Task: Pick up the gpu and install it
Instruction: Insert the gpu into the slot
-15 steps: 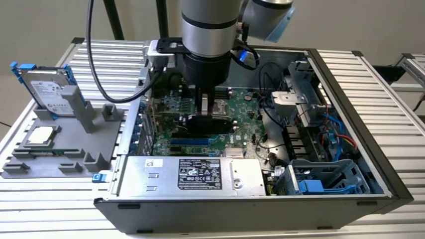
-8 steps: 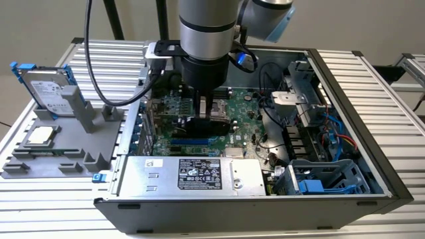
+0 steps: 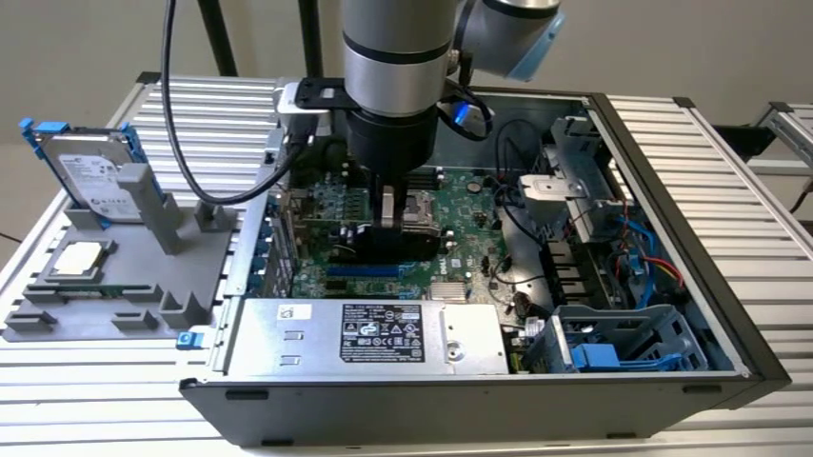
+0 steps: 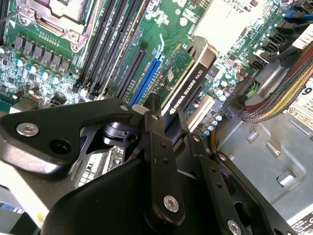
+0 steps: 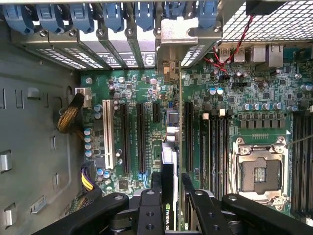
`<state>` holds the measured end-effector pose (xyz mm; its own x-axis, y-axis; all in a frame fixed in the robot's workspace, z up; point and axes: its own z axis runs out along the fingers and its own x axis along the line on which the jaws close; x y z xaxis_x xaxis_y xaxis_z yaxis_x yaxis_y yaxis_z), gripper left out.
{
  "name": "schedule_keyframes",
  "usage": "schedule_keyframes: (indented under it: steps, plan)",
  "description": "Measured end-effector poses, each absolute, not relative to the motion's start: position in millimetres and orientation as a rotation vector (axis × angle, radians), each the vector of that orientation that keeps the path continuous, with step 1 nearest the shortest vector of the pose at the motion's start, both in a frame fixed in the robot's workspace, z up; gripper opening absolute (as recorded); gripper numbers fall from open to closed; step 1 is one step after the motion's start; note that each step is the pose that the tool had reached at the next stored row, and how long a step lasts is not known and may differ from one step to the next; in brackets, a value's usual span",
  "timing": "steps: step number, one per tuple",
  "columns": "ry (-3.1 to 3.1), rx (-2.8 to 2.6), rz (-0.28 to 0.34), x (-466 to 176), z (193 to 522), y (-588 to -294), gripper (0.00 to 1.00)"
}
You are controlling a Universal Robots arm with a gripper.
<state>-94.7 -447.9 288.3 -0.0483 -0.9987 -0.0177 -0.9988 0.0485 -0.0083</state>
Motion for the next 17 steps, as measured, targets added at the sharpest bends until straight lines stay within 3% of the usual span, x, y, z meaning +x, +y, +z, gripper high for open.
schedule_keyframes:
  steps: [17]
  plan:
    - [2.261,-2.154,0.01,-99.3,278.6,-447.7,0.0]
